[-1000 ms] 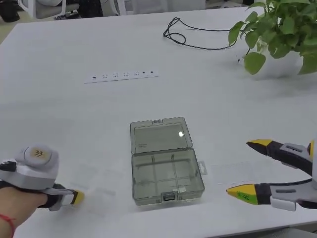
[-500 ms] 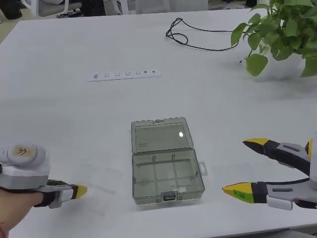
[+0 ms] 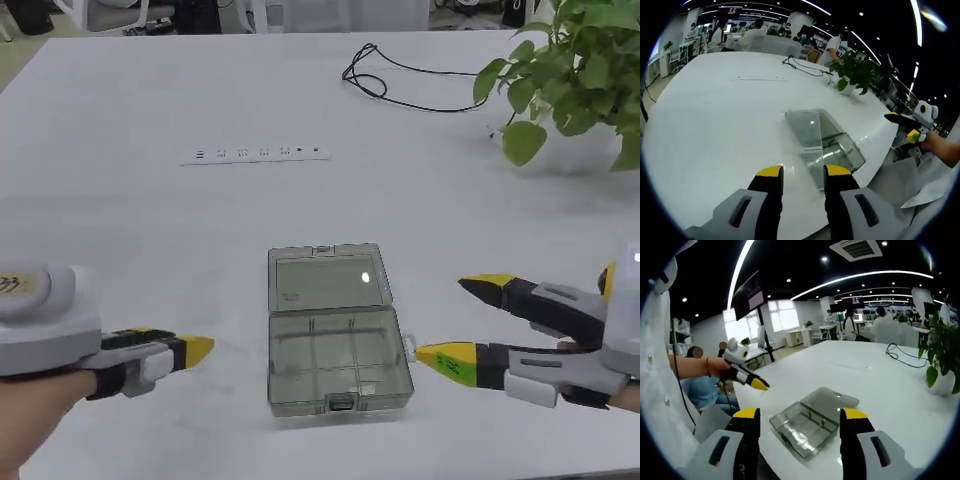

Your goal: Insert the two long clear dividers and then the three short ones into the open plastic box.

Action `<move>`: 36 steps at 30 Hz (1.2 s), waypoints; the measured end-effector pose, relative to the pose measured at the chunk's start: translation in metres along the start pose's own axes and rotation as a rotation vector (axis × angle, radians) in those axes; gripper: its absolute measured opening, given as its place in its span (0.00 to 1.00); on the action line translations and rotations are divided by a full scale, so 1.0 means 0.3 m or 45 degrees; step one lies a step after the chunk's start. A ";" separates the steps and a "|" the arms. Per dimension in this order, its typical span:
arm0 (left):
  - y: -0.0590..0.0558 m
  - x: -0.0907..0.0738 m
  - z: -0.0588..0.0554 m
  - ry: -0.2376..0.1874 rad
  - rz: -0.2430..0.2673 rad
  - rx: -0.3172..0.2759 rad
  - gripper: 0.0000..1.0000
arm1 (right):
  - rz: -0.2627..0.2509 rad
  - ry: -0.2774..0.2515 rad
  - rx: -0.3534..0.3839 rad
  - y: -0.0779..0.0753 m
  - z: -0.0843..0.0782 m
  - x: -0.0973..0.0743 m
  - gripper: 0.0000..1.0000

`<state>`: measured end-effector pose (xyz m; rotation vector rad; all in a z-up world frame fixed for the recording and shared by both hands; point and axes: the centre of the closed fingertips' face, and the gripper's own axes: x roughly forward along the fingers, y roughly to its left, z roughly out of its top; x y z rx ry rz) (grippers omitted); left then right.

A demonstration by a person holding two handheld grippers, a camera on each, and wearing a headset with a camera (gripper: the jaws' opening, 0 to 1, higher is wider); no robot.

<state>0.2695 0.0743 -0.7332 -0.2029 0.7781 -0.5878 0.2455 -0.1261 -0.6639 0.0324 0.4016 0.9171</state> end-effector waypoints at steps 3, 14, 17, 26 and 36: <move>-0.057 0.009 0.023 -0.036 -0.050 -0.010 0.30 | -0.002 -0.013 0.100 0.016 0.038 0.029 0.62; -0.267 0.053 0.056 -0.091 -0.210 0.016 0.30 | -0.020 -0.033 0.208 0.046 0.083 0.102 0.41; -0.309 0.063 0.070 -0.108 -0.238 0.028 0.30 | -0.026 -0.015 0.258 0.062 0.070 0.123 0.36; -0.386 0.090 0.087 -0.112 -0.290 0.093 0.30 | -0.056 0.011 0.389 0.093 0.044 0.175 0.22; -0.419 0.092 0.087 -0.110 -0.306 0.139 0.30 | -0.069 0.028 0.478 0.085 0.024 0.196 0.15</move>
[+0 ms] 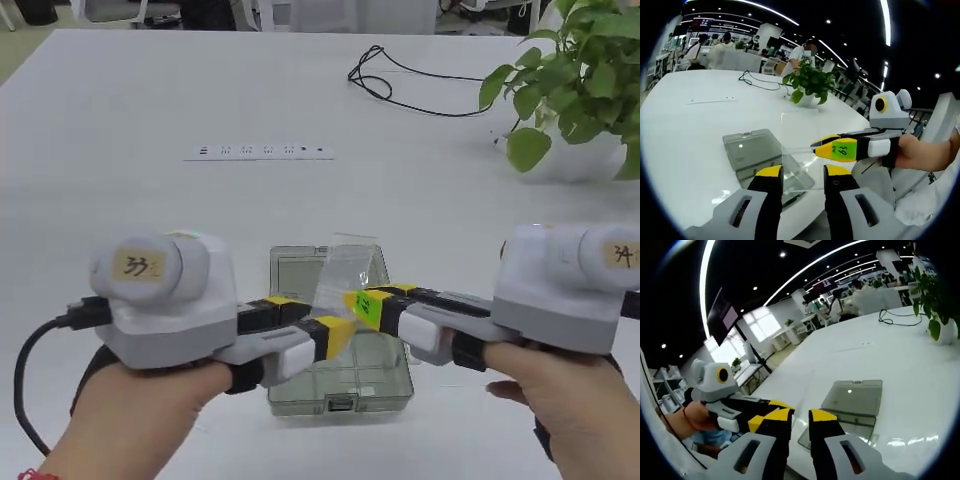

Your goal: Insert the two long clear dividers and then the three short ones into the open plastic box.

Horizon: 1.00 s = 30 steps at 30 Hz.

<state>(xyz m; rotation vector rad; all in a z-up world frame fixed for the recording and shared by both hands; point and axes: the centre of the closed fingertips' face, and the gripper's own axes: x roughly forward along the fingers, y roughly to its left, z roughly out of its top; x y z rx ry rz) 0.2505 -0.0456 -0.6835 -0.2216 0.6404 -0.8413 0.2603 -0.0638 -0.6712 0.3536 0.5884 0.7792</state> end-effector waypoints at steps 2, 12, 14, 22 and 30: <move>-0.005 0.001 -0.002 0.001 -0.005 0.000 0.30 | -0.002 -0.004 0.016 0.003 0.000 0.003 0.13; 0.001 0.006 0.004 -0.018 0.011 0.007 0.27 | -0.034 -0.028 0.095 0.009 0.008 0.008 0.07; -0.003 0.006 0.009 -0.029 0.002 -0.019 0.28 | -0.036 -0.025 0.092 0.009 0.009 0.009 0.07; -0.018 0.001 0.013 -0.043 -0.027 0.015 0.34 | -0.034 -0.001 0.094 0.014 0.008 0.011 0.07; 0.020 -0.038 -0.009 -0.028 -0.043 0.119 0.47 | -0.079 0.019 0.082 -0.013 0.022 -0.004 0.07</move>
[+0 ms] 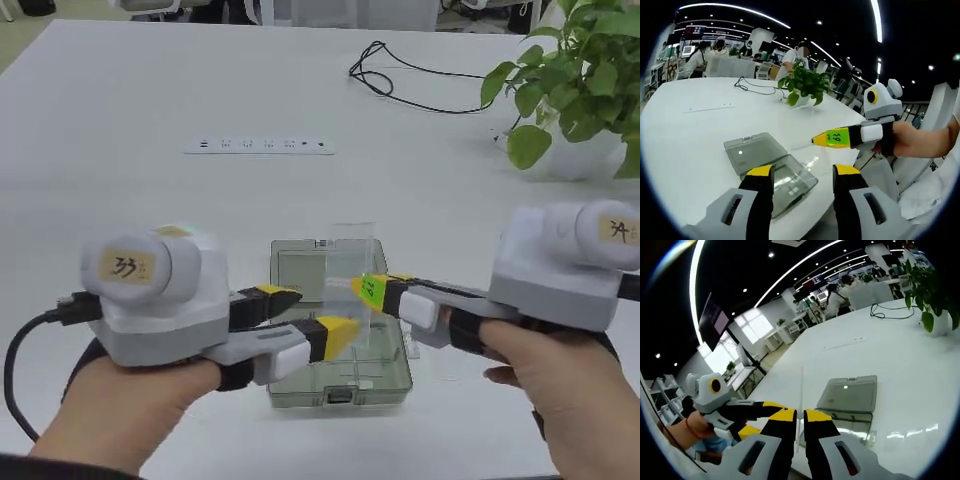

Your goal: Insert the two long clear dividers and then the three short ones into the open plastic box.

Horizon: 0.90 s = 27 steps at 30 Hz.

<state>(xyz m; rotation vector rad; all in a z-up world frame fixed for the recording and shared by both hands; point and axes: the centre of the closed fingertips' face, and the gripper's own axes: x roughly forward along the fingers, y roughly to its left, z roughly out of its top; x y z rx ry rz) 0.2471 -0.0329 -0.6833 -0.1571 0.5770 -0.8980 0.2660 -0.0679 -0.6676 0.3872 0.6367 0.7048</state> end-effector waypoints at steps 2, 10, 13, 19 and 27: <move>0.008 -0.010 -0.008 0.007 -0.005 0.032 0.50 | -0.027 0.033 -0.008 -0.017 -0.005 -0.002 0.07; 0.062 -0.057 -0.045 0.039 -0.041 0.168 0.62 | -0.077 0.119 0.003 -0.067 0.000 0.003 0.07; 0.072 -0.068 -0.055 0.038 -0.074 0.217 0.67 | -0.102 0.156 0.006 -0.079 -0.001 0.008 0.07; 0.092 -0.087 -0.085 0.048 -0.123 0.280 0.73 | -0.169 0.258 0.042 -0.108 -0.027 0.021 0.07; 0.118 -0.102 -0.142 0.084 -0.156 0.344 0.89 | -0.336 0.462 0.103 -0.204 -0.086 0.046 0.07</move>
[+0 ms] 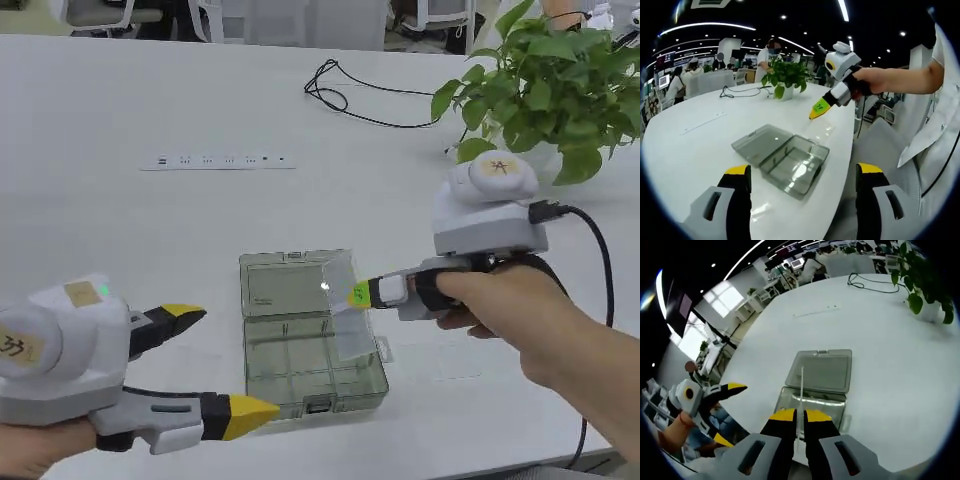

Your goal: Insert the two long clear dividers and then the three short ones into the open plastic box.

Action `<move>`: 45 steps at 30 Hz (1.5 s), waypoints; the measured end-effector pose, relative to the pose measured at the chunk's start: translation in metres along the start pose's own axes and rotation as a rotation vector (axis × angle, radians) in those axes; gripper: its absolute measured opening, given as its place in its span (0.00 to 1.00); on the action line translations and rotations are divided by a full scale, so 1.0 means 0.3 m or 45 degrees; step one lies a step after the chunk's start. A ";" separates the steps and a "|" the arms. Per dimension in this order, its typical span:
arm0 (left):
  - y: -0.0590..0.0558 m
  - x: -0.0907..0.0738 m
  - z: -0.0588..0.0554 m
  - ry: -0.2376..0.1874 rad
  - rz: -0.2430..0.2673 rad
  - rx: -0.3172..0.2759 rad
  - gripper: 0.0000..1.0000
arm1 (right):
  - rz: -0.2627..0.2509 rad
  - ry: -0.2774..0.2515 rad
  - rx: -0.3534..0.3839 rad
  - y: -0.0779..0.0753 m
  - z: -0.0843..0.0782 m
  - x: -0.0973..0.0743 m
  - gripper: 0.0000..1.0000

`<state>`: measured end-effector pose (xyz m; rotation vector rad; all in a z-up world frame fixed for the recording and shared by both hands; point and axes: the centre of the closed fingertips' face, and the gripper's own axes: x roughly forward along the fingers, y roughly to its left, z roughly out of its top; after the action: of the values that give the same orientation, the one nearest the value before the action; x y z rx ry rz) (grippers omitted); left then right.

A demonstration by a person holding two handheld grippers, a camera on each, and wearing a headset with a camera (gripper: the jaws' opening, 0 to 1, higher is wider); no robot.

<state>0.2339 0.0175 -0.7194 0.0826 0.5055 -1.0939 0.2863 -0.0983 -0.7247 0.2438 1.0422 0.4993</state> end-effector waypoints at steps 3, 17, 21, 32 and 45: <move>0.000 -0.002 -0.018 0.012 -0.013 0.019 0.93 | -0.023 0.059 0.026 -0.009 -0.013 0.019 0.07; 0.025 -0.020 -0.043 0.005 -0.044 0.019 0.97 | -0.143 0.233 0.205 -0.075 -0.088 0.095 0.07; 0.027 -0.019 -0.043 -0.002 -0.054 0.023 0.97 | -0.165 0.238 0.223 -0.090 -0.098 0.109 0.07; 0.029 -0.010 -0.048 -0.018 -0.072 0.015 0.97 | -0.205 0.265 0.196 -0.105 -0.124 0.139 0.06; 0.033 -0.015 -0.050 -0.028 -0.068 -0.007 0.96 | -0.217 0.262 0.227 -0.119 -0.145 0.167 0.06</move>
<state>0.2358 0.0306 -0.7323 0.0528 0.4931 -1.1442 0.2788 -0.1056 -0.7993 0.2624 1.2980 0.2815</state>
